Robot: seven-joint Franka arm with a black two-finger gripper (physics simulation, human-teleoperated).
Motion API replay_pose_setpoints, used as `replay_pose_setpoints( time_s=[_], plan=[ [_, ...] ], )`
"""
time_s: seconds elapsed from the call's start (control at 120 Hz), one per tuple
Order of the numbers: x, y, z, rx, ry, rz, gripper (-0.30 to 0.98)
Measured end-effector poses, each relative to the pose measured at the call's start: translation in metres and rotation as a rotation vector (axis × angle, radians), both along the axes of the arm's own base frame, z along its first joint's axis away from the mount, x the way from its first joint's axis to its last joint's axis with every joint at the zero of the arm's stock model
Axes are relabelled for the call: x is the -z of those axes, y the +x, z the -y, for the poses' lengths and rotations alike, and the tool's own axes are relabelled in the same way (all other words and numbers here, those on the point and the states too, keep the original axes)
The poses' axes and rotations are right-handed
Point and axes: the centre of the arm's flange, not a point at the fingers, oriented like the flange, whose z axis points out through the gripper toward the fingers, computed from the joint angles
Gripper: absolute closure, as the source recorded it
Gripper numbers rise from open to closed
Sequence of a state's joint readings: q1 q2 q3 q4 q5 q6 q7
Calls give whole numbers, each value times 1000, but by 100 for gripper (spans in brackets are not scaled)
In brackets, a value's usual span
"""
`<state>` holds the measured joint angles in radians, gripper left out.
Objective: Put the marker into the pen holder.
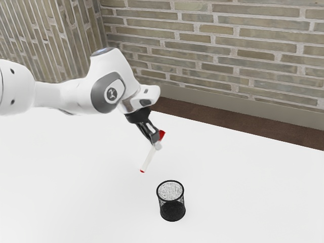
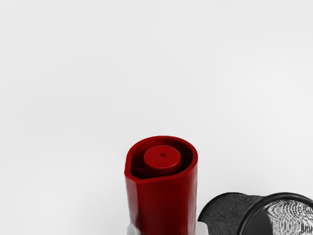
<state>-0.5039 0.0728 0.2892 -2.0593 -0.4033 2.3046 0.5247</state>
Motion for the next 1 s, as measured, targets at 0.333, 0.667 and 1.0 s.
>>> replay_pose_setpoints(
  time_s=[0.333, 0.667, 1.0],
  plan=[
    [-23, 23, -17, -102, -191, 253, 76],
    [27, -1, 45, 59, -150, 245, 76],
    [14, -33, 40, 113, -156, 293, 76]
  ],
)
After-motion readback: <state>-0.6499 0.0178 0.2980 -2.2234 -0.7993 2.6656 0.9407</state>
